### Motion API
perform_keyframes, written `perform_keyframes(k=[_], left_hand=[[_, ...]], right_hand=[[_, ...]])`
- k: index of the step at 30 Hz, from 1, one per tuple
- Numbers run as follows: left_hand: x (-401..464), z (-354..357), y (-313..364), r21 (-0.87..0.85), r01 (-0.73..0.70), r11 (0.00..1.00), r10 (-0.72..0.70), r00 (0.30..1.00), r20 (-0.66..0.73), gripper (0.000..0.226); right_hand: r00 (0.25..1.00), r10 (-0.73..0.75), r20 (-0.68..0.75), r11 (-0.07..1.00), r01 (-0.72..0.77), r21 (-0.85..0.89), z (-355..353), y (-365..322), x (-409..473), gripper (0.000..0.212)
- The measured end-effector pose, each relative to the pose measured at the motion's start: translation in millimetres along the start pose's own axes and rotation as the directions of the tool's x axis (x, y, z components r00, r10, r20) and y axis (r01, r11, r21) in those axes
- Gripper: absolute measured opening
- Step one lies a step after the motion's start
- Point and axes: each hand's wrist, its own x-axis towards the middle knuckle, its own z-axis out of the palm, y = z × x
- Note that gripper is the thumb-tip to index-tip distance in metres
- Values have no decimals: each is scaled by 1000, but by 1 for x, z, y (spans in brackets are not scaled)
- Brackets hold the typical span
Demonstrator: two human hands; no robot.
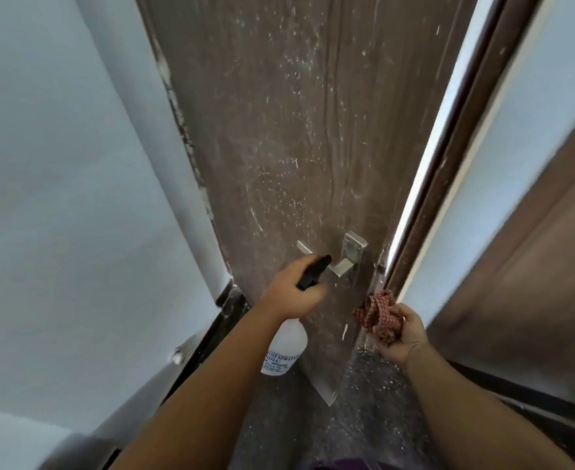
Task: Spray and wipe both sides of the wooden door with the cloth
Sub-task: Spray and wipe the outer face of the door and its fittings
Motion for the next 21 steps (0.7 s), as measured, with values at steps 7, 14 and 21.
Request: perform_keyframes(k=[7,14,21], left_hand=[[57,12,21,92,-47,995,33,989,147,35],[111,28,41,61,-38,997,23,973,228,42],[177,52,55,-28,23,999,-16,976,216,34]], right_hand=[[979,-183,-91,959,198,202,14,5,8,33],[937,-295,-189,947,313,72,43,-35,28,25],[904,-395,-164,912,364,-187,64,-75,59,34]])
